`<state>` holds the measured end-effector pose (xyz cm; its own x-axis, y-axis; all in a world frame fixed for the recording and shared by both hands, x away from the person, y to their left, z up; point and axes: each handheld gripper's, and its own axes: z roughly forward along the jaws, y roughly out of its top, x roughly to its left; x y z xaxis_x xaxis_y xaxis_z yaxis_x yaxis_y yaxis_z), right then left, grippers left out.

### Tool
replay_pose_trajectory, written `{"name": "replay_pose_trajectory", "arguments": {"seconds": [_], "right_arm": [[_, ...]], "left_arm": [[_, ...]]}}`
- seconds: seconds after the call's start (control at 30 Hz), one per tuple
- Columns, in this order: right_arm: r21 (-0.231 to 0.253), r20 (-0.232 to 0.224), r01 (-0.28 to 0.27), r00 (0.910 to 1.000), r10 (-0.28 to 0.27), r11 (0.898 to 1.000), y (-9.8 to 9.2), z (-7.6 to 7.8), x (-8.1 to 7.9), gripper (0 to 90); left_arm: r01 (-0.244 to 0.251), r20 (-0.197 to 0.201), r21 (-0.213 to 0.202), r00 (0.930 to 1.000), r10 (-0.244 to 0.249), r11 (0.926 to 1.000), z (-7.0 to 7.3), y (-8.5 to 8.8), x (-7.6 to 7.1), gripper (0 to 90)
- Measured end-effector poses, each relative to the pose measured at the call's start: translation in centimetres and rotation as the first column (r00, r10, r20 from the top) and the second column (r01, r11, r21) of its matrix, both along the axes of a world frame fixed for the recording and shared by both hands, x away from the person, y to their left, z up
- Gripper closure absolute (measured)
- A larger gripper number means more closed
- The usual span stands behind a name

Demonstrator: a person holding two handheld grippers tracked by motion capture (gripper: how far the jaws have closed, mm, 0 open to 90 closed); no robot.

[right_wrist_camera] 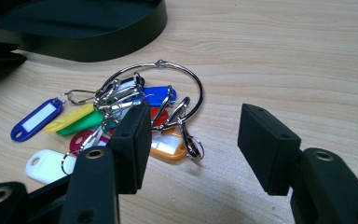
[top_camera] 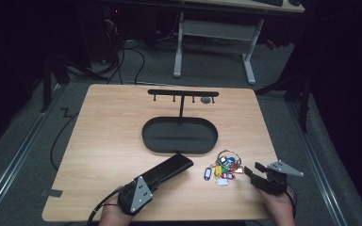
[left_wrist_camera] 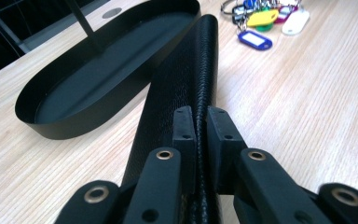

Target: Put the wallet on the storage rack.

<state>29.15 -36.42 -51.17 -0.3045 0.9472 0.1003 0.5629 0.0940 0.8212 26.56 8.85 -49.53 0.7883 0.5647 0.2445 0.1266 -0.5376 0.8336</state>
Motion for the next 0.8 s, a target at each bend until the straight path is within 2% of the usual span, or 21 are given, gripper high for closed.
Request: {"name": "replay_pose_trajectory", "arguments": {"seconds": [0.27, 0.43, 0.5, 0.6, 0.7, 0.77, 0.8], "right_arm": [[0.001, 0.014, 0.012, 0.9998, -0.012, 1.000, 0.0, 0.2, -0.3, 45.0], [0.000, 0.006, 0.005, 1.0000, -0.005, 1.000, 0.3, 0.1, 0.1, 44.9], [-0.007, 0.006, -0.002, 1.0000, 0.002, 1.000, 0.5, 0.1, 0.1, 44.8], [-0.006, 0.007, -0.006, 1.0000, 0.006, 1.000, 0.4, 0.1, 0.1, 44.8], [-0.003, 0.011, -0.002, 0.9999, 0.002, 1.000, 0.2, 0.2, -0.1, 44.9], [0.002, 0.010, 0.002, 0.9999, -0.002, 1.000, 0.1, 0.2, -0.1, 44.8], [0.004, 0.011, 0.004, 0.9999, -0.004, 1.000, 0.1, 0.2, -0.1, 44.8]], "left_arm": [[0.000, -0.041, -0.082, 0.9991, -0.004, 0.9966, 0.7, 0.9, 0.2, 83.0], [-0.005, -0.069, -0.154, 0.9976, -0.006, 0.9881, 1.1, 1.7, 0.4, 83.2], [-0.005, -0.075, -0.161, 0.9971, -0.007, 0.9870, 1.2, 1.9, 0.4, 83.3], [-0.007, -0.097, -0.199, 0.9952, -0.013, 0.9799, 1.4, 2.2, 0.5, 83.4], [-0.004, -0.099, -0.216, 0.9949, -0.018, 0.9764, 1.7, 2.4, 0.3, 83.4], [-0.012, -0.093, -0.221, 0.9956, -0.009, 0.9751, 2.0, 2.5, 0.3, 83.4], [-0.025, -0.105, -0.237, 0.9945, 0.000, 0.9711, 2.0, 3.0, 0.4, 83.4]]}}
